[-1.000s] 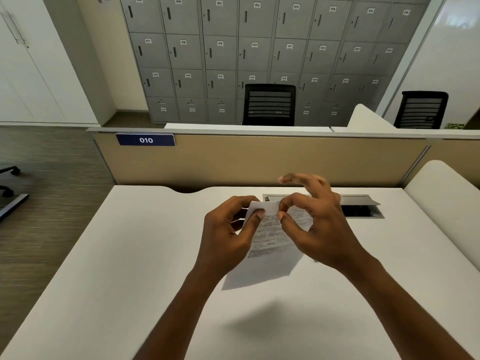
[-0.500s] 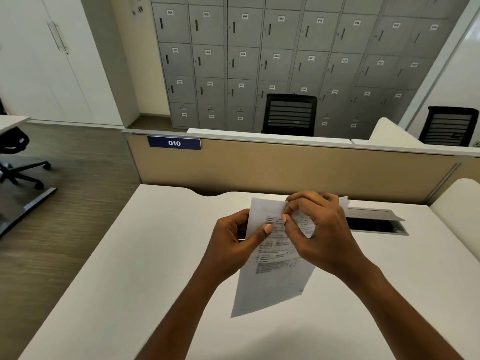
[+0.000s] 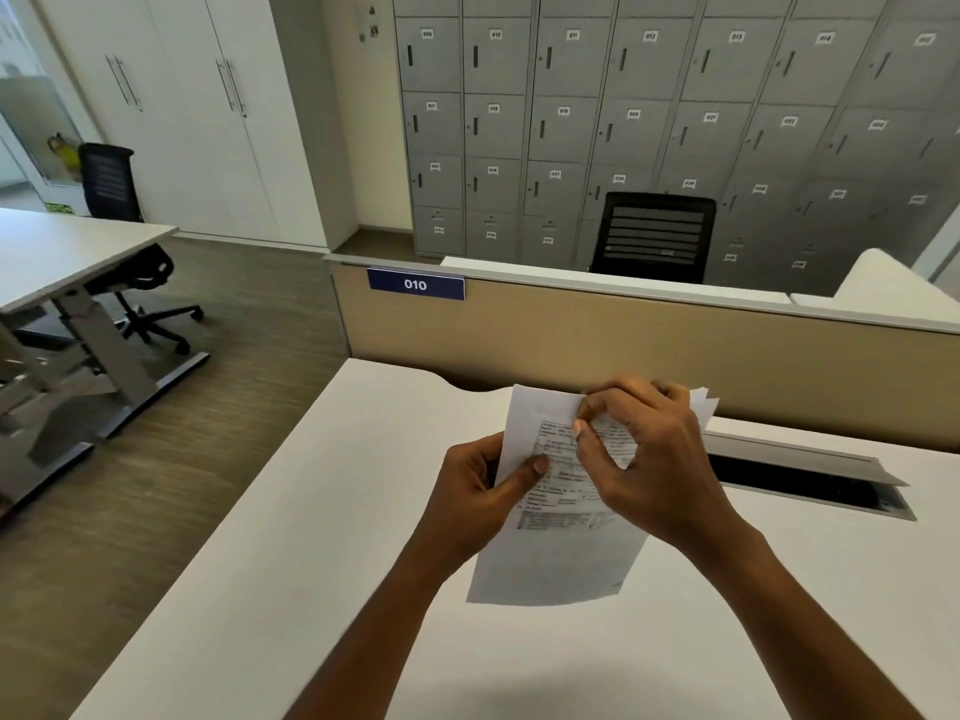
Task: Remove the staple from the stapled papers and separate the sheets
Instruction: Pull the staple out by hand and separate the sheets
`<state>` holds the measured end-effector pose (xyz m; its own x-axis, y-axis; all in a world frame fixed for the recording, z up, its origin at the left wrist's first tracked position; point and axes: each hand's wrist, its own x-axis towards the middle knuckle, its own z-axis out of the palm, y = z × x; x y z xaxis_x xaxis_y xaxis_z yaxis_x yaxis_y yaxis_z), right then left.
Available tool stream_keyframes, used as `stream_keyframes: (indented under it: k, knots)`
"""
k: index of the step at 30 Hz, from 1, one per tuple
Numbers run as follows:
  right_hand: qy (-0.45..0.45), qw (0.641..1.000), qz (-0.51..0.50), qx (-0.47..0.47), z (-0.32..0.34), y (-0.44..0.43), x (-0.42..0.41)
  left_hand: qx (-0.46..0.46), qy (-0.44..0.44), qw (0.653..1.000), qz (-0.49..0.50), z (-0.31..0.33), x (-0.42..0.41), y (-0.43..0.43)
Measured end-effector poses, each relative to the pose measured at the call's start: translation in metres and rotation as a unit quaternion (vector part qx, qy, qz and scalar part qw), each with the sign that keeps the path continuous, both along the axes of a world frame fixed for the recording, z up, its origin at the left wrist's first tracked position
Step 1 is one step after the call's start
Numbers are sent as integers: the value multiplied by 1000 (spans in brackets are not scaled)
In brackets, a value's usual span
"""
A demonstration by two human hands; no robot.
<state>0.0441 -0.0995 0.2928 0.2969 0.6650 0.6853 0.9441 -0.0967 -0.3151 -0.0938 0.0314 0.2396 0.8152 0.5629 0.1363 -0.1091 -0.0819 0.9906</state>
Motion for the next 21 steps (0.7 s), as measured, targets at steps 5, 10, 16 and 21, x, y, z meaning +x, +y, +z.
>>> stream_keyframes:
  k: [5, 10, 16, 21]
  knots:
    - [-3, 1000, -4, -14, 3, 31, -13, -12, -10, 1000, 1, -1, -11, 30]
    - [-6, 999, -31, -35, -1, 72, -37, -26, -23, 999, -25, -4, -32, 75]
    - [0, 997, -69, -31, -5, 139, -83, -38, -27, 996, -73, -9, -67, 150]
    - [1, 996, -82, -25, -11, 184, -112, -49, -18, 996, -68, -17, -92, 195]
